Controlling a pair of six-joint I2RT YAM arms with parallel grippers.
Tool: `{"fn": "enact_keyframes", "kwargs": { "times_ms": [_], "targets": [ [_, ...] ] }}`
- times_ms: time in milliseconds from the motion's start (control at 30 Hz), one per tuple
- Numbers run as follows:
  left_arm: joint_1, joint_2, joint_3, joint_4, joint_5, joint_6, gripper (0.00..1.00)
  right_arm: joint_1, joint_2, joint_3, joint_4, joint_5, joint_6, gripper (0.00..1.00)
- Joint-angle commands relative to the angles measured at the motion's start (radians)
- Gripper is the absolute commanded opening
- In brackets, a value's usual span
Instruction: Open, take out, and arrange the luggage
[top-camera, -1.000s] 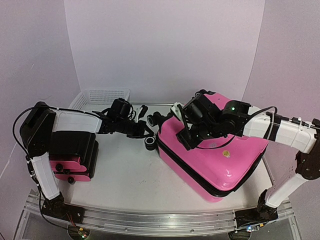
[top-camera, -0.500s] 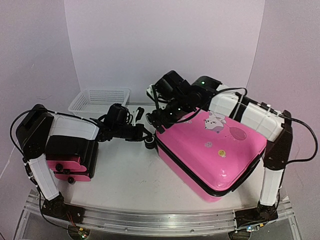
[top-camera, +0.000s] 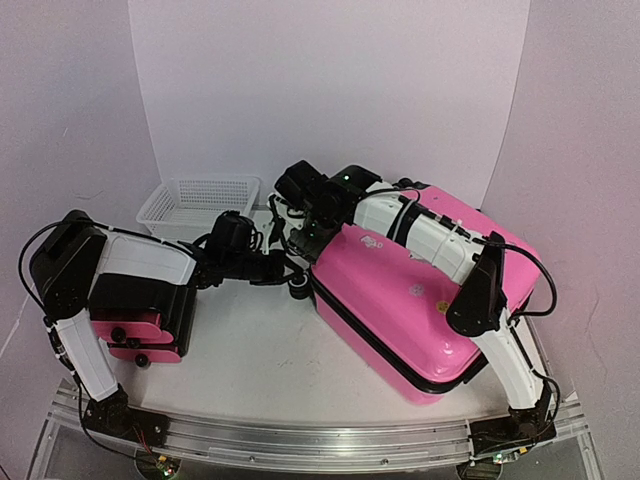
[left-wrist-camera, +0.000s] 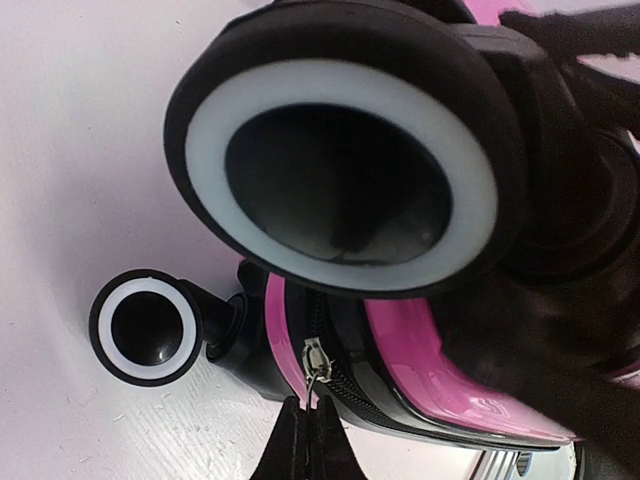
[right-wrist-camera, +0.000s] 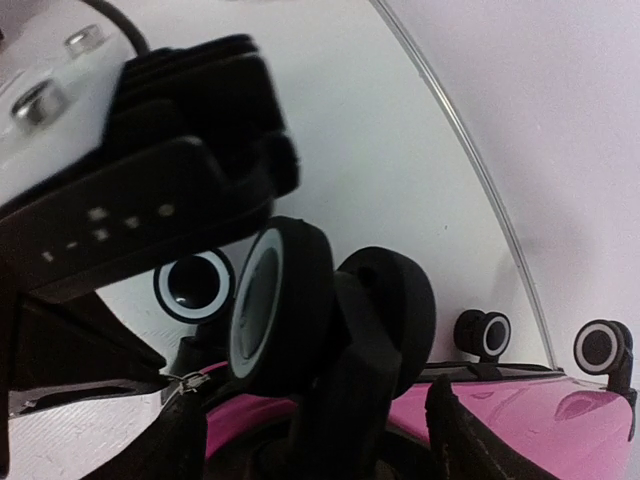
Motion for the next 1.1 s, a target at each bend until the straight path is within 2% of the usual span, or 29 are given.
{"fn": "enact_keyframes", "kwargs": {
  "times_ms": [0, 200, 333, 433, 633, 700, 767, 900, 933, 967, 1000, 1067],
  "targets": [
    [0.006, -0.054, -0.029, -0.019, -0.016, -0.004, 0.00, -0.004, 0.026, 0.062, -0.054, 0.078, -0.076, 0.60],
    [0.012, -0.036, -0.033, -0.020, -0.037, -0.007, 0.00, -0.005, 0.002, 0.042, -0.125, -0.089, -0.101, 0.19],
    [0.037, -0.018, -0.036, -0.020, -0.031, -0.007, 0.00, -0.009, -0.064, -0.050, -0.140, -0.249, -0.136, 0.00],
    [0.039, -0.028, -0.043, -0.021, -0.038, 0.012, 0.00, -0.011, -0.092, -0.087, -0.155, -0.235, -0.141, 0.00],
    [0.035, -0.038, -0.053, -0.021, -0.009, -0.011, 0.00, -0.012, -0.150, -0.170, -0.193, -0.330, -0.112, 0.01],
    [0.028, -0.030, -0.054, -0.021, -0.004, -0.015, 0.00, -0.012, -0.188, -0.225, -0.195, -0.343, -0.091, 0.07],
    [0.026, -0.025, -0.057, -0.021, -0.003, -0.020, 0.00, -0.012, -0.234, -0.277, -0.193, -0.362, -0.042, 0.16],
    [0.026, -0.019, -0.053, -0.021, 0.006, -0.012, 0.00, -0.010, -0.397, -0.424, -0.138, -0.444, 0.175, 0.48],
    [0.025, -0.015, -0.049, -0.021, 0.010, -0.012, 0.00, -0.011, -0.455, -0.470, -0.103, -0.467, 0.250, 0.68],
    [0.025, -0.012, -0.044, -0.021, 0.011, -0.009, 0.00, -0.012, -0.510, -0.536, -0.070, -0.470, 0.322, 0.94],
    [0.026, -0.008, -0.040, -0.021, 0.013, -0.007, 0.00, -0.012, -0.571, -0.579, -0.041, -0.443, 0.385, 0.98],
    [0.026, -0.004, -0.033, -0.021, 0.015, -0.006, 0.00, -0.016, -0.680, -0.637, -0.036, -0.312, 0.539, 0.98]
  ]
}}
